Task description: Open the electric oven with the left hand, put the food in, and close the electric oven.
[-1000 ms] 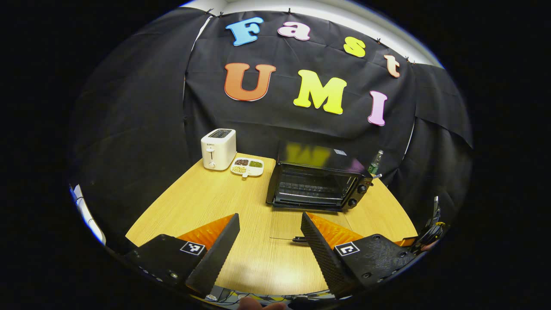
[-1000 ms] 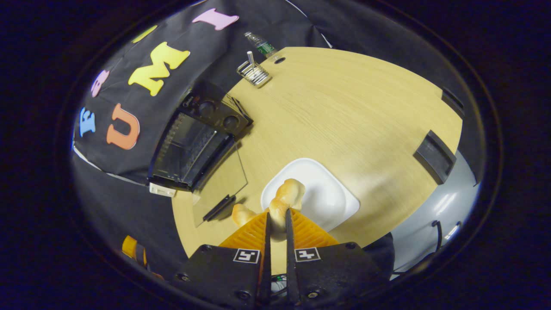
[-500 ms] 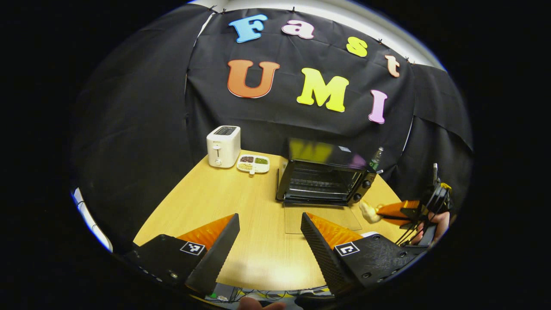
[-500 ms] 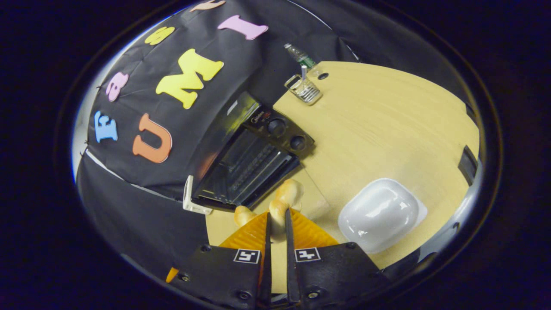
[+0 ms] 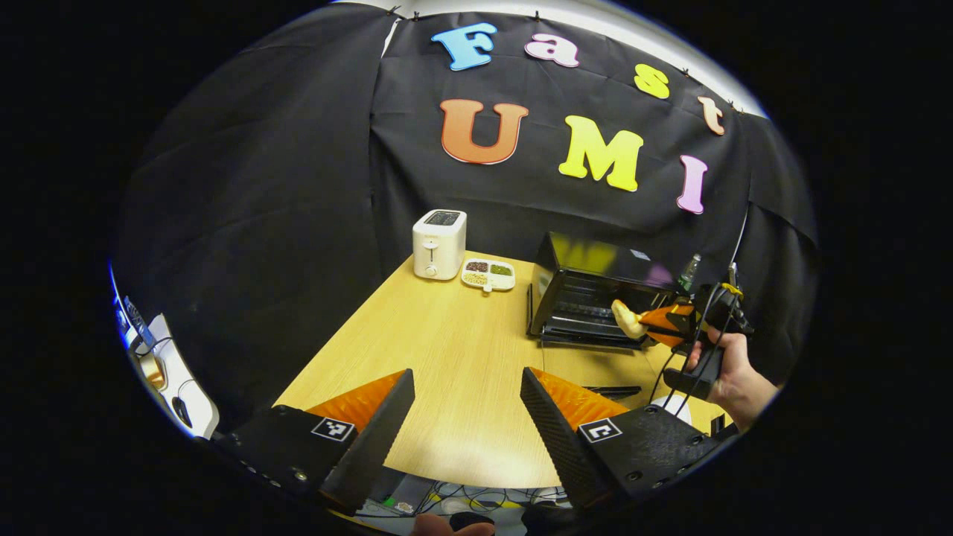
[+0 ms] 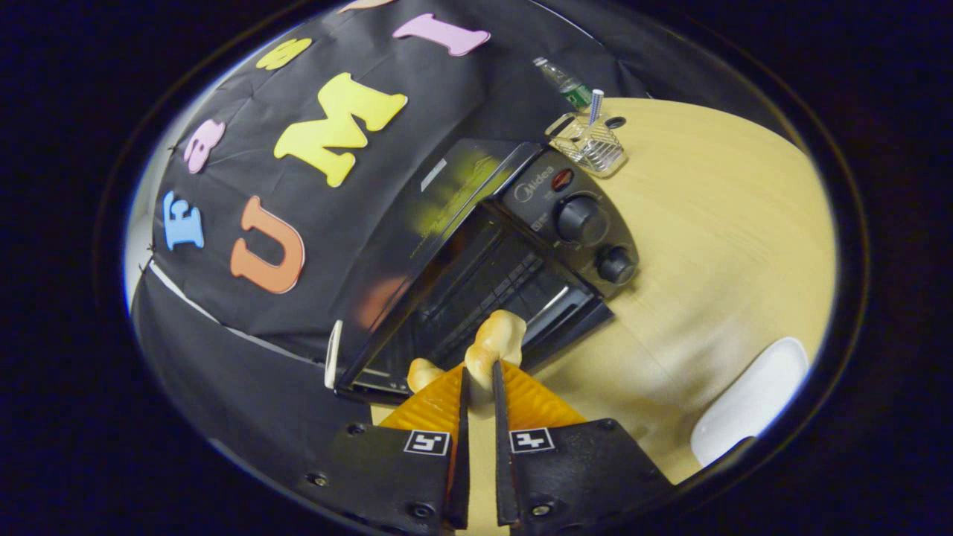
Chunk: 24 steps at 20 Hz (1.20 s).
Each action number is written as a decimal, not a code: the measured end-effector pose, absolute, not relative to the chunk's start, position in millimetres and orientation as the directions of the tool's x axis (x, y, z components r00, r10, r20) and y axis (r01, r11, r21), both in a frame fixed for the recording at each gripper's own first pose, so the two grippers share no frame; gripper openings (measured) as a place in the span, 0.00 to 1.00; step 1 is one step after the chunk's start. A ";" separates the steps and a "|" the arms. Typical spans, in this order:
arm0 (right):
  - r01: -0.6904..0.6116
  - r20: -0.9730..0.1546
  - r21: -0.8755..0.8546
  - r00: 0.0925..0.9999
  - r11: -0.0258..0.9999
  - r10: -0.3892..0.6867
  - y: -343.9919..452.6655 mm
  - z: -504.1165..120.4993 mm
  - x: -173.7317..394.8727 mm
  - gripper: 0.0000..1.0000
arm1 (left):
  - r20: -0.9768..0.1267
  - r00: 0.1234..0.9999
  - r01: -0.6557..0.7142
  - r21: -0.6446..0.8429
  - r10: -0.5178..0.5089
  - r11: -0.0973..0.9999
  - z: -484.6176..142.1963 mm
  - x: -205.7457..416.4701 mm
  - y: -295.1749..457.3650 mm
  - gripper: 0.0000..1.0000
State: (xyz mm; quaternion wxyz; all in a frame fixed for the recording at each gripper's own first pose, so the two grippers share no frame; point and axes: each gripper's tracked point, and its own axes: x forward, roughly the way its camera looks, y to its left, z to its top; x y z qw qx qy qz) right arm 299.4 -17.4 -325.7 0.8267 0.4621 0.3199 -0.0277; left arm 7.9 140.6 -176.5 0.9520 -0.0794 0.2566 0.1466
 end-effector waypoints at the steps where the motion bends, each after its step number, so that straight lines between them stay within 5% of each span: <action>1: 0.340 -0.542 0.754 0.806 0.563 0.239 -13.8 -329.6 309.5 0.16 | -0.523 0.816 -0.329 -0.070 0.246 0.942 -177.6 2.0 143.3 0.94; 8: 0.379 -0.507 0.807 0.839 0.453 0.199 1.1 -359.4 355.5 0.17 | -0.551 0.781 -0.363 -0.020 0.293 0.931 -184.7 -17.1 166.1 0.94; 14: 0.359 -0.482 0.809 0.858 0.466 0.176 2.6 -364.3 372.6 0.14 | -0.578 0.768 -0.352 -0.019 0.277 0.936 -196.2 -25.0 169.0 0.94; 17: 0.339 -0.468 0.804 0.868 0.488 0.167 2.3 -360.7 371.0 0.21 | -0.575 0.773 -0.342 -0.020 0.269 0.940 -195.8 -24.2 168.9 0.94; 24: 0.316 -0.500 0.714 0.855 0.625 0.139 -6.9 -355.0 343.1 0.71 | -0.563 0.790 -0.325 -0.050 0.242 0.944 -193.8 -26.1 158.1 0.94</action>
